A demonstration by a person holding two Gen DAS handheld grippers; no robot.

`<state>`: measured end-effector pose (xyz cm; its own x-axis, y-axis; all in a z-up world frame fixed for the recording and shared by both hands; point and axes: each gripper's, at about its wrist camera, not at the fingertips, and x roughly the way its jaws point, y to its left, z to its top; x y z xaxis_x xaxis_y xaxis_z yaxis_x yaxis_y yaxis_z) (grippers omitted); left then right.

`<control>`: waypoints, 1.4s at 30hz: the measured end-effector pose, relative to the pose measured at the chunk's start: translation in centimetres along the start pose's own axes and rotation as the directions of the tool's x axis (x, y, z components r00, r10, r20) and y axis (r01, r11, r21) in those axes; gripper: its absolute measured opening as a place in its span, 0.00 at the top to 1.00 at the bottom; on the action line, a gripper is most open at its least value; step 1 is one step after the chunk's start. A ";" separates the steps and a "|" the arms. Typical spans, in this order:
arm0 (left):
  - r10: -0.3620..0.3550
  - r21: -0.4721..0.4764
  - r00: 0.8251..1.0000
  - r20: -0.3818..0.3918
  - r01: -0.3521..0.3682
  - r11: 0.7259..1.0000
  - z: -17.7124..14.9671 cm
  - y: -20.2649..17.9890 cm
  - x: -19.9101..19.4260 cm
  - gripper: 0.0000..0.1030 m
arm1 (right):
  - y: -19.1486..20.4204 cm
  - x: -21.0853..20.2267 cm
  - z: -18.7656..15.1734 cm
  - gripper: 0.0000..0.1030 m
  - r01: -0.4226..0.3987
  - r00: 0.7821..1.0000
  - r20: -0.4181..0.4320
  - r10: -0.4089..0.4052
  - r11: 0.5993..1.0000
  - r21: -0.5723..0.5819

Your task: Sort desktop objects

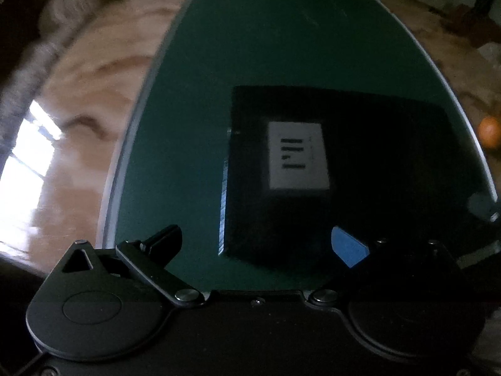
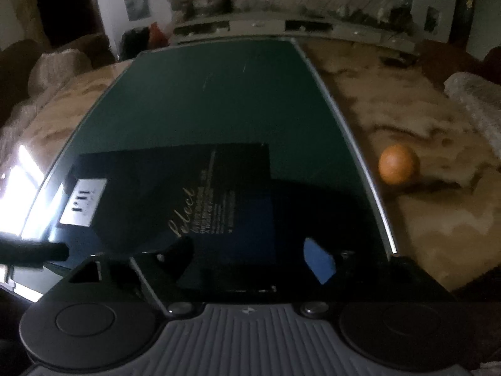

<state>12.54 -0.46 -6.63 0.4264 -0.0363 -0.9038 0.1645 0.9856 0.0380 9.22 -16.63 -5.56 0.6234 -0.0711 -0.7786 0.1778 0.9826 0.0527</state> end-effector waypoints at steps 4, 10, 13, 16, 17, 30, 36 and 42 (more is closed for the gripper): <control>0.028 0.030 0.999 0.023 -0.028 0.999 -2.5 -0.8 -2.5 0.00 | 0.7 -2.4 -0.6 0.02 0.005 1.000 0.027 -0.006 1.000 0.009; 0.002 0.026 0.999 0.036 -0.003 1.000 -5.3 -1.7 -5.0 0.00 | 1.8 -5.1 -2.2 0.00 0.002 1.000 0.012 -0.003 0.999 0.033; -0.003 0.023 0.999 0.041 0.002 1.000 -6.4 -1.8 -5.6 0.00 | 2.3 -6.1 -3.0 0.00 0.010 1.000 -0.004 -0.009 0.999 0.037; -0.008 0.009 0.999 0.040 0.008 1.000 -7.5 -1.9 -6.1 0.00 | 2.6 -7.1 -3.8 0.00 0.022 1.000 -0.010 -0.021 0.999 0.043; -0.012 0.003 0.999 0.039 0.012 1.000 -7.9 -1.9 -6.2 0.00 | 2.6 -7.4 -4.1 0.00 0.022 1.000 -0.009 -0.022 0.999 0.049; -0.032 -0.021 0.997 0.063 0.033 0.999 -9.2 -2.6 -7.7 0.00 | 2.5 -9.7 -6.0 0.00 0.025 1.000 0.012 -0.026 0.997 0.068; -0.023 -0.029 0.997 0.073 0.025 0.999 -9.0 -2.6 -7.8 0.00 | 2.3 -9.6 -5.9 0.00 0.025 1.000 0.015 -0.027 0.997 0.072; -0.013 -0.020 0.997 0.077 0.014 1.000 -9.0 -2.8 -7.8 0.00 | 2.3 -9.4 -6.1 0.00 0.019 1.000 0.007 -0.020 0.997 0.073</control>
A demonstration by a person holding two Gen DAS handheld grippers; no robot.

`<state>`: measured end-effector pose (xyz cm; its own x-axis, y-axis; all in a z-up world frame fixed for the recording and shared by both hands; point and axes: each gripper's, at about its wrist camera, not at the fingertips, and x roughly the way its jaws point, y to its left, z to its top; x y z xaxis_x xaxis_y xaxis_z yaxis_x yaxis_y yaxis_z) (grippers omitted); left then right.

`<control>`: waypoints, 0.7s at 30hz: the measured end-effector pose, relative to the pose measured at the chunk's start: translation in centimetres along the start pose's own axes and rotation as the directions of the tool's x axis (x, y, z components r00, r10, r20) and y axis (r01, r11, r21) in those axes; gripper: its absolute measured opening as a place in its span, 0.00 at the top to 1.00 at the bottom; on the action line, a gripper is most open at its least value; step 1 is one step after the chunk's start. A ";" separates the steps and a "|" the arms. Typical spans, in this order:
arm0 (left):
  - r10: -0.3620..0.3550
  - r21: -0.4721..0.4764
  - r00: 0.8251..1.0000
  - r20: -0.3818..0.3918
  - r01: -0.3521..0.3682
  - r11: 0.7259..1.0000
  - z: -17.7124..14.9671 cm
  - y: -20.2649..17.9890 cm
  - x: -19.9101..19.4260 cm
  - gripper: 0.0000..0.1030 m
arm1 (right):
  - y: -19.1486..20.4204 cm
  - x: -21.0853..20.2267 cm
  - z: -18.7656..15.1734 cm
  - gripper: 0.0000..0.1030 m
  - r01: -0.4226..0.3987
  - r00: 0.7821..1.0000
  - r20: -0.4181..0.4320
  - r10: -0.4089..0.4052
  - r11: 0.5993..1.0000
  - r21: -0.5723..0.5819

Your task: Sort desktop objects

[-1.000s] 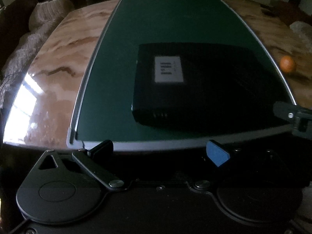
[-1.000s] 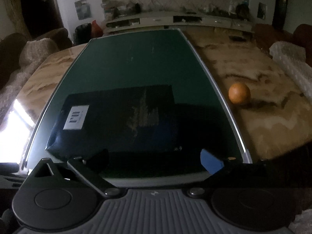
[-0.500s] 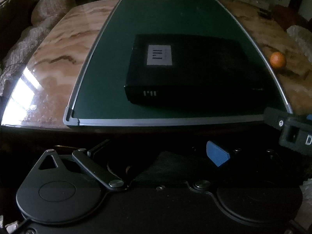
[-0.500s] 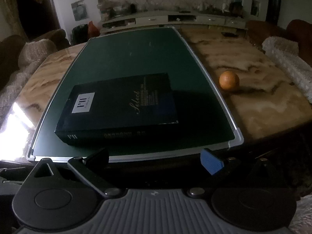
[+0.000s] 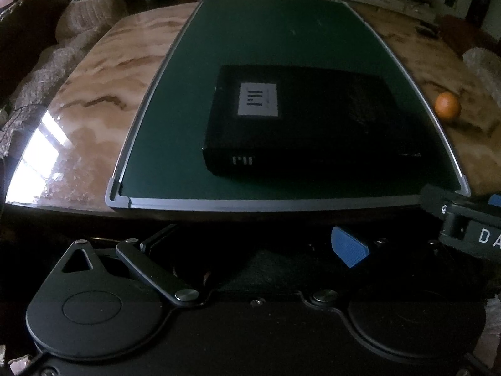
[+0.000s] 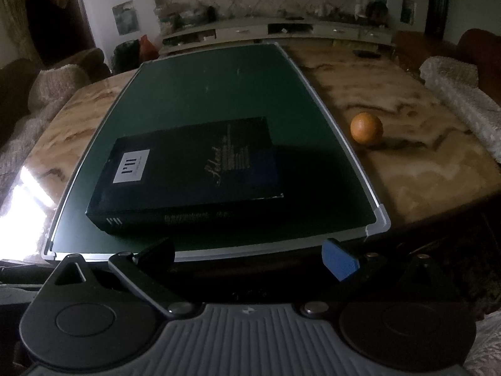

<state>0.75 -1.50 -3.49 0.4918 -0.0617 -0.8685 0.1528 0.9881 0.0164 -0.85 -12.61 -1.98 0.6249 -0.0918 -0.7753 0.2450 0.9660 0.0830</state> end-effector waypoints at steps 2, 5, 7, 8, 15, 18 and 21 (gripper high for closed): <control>0.000 0.000 1.000 0.001 0.000 1.000 0.0 0.0 0.0 0.00 | 0.1 0.0 0.0 0.00 -0.003 1.000 0.000 0.003 1.000 -0.003; -0.001 0.002 1.000 0.006 0.001 1.000 0.1 -0.1 0.0 0.00 | 0.1 0.0 0.0 0.00 -0.003 1.000 0.000 0.003 1.000 -0.004; 0.002 0.003 1.000 0.007 -0.002 1.000 0.1 0.0 0.0 0.00 | 0.1 0.1 0.0 0.00 -0.003 1.000 -0.002 0.003 1.000 -0.003; 0.001 0.001 1.000 0.005 -0.001 1.000 0.1 0.0 0.1 0.00 | 0.1 0.1 0.0 0.00 -0.003 1.000 -0.004 0.003 1.000 -0.003; -0.003 0.004 1.000 -0.007 0.003 1.000 0.2 0.0 0.4 0.00 | 0.3 0.3 0.0 0.00 -0.005 1.000 -0.010 0.005 1.000 -0.005; 0.000 0.005 1.000 -0.009 0.000 1.000 0.3 0.0 0.5 0.00 | 0.3 0.4 0.0 0.00 -0.004 1.000 -0.009 0.004 1.000 -0.007; 0.006 0.007 1.000 -0.005 -0.006 1.000 0.3 0.0 0.5 0.00 | 0.4 0.5 0.0 0.00 -0.002 1.000 -0.009 0.002 1.000 -0.008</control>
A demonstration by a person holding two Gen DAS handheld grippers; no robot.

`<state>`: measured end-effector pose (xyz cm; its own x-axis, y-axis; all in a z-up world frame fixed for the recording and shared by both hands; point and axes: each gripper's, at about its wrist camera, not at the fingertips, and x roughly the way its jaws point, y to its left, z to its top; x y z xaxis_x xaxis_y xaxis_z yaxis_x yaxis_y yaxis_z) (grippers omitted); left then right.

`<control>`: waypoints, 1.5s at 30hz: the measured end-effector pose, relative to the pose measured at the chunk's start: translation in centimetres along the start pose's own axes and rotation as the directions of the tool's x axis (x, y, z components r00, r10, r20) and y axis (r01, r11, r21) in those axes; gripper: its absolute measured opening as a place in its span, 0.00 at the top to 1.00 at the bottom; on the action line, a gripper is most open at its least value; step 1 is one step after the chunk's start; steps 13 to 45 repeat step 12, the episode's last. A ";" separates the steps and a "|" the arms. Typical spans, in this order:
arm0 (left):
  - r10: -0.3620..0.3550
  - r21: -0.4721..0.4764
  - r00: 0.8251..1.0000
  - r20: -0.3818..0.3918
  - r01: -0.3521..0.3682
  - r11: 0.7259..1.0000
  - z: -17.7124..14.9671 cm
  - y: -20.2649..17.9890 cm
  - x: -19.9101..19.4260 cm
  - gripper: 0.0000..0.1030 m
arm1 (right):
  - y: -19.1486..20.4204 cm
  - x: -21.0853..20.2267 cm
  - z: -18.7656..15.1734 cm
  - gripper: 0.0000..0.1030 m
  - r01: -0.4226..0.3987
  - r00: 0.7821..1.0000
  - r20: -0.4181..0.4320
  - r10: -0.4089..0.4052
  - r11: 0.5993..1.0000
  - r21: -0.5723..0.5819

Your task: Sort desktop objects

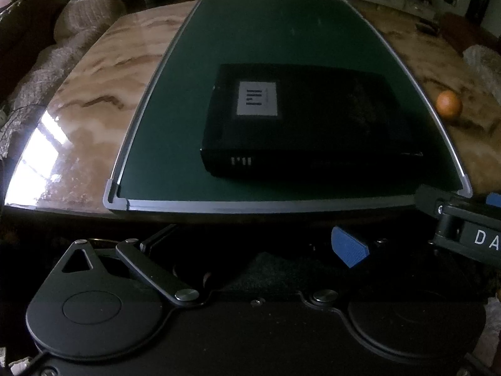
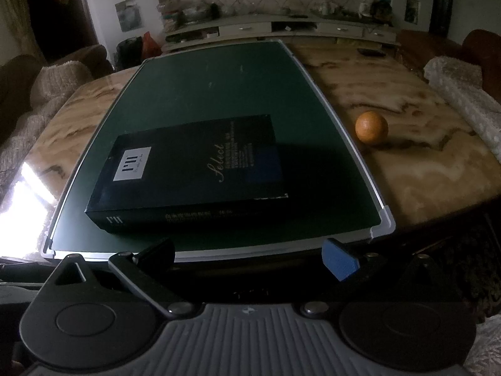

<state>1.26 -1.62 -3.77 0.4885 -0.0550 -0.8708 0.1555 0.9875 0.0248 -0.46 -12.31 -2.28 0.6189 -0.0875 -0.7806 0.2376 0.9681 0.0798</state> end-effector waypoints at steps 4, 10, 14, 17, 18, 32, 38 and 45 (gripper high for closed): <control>0.007 0.004 1.000 0.007 -0.007 1.000 0.1 -0.1 0.0 0.00 | 0.0 0.2 0.0 0.00 0.001 1.000 -0.001 -0.001 1.000 -0.001; 0.004 0.004 1.000 0.009 -0.004 1.000 0.1 -0.1 0.1 0.00 | 0.1 0.2 0.1 0.00 0.000 1.000 0.001 0.000 1.000 -0.007; 0.003 0.003 1.000 0.009 -0.003 1.000 0.1 -0.1 0.1 0.00 | 0.1 0.3 0.1 0.00 -0.001 1.000 0.001 0.001 1.000 -0.007; 0.003 0.003 1.000 0.009 -0.003 1.000 0.1 -0.1 0.1 0.00 | 0.1 0.3 0.1 0.00 -0.001 1.000 0.001 0.001 1.000 -0.007; 0.003 0.003 1.000 0.009 -0.003 1.000 0.1 -0.1 0.1 0.00 | 0.1 0.3 0.1 0.00 -0.001 1.000 0.001 0.001 1.000 -0.007; 0.003 0.003 1.000 0.009 -0.003 1.000 0.1 -0.1 0.1 0.00 | 0.1 0.3 0.1 0.00 -0.001 1.000 0.001 0.001 1.000 -0.007; 0.003 0.003 1.000 0.009 -0.003 1.000 0.1 -0.1 0.1 0.00 | 0.1 0.3 0.1 0.00 -0.001 1.000 0.001 0.001 1.000 -0.007; 0.003 0.003 1.000 0.009 -0.003 1.000 0.1 -0.1 0.1 0.00 | 0.1 0.3 0.1 0.00 -0.001 1.000 0.001 0.001 1.000 -0.007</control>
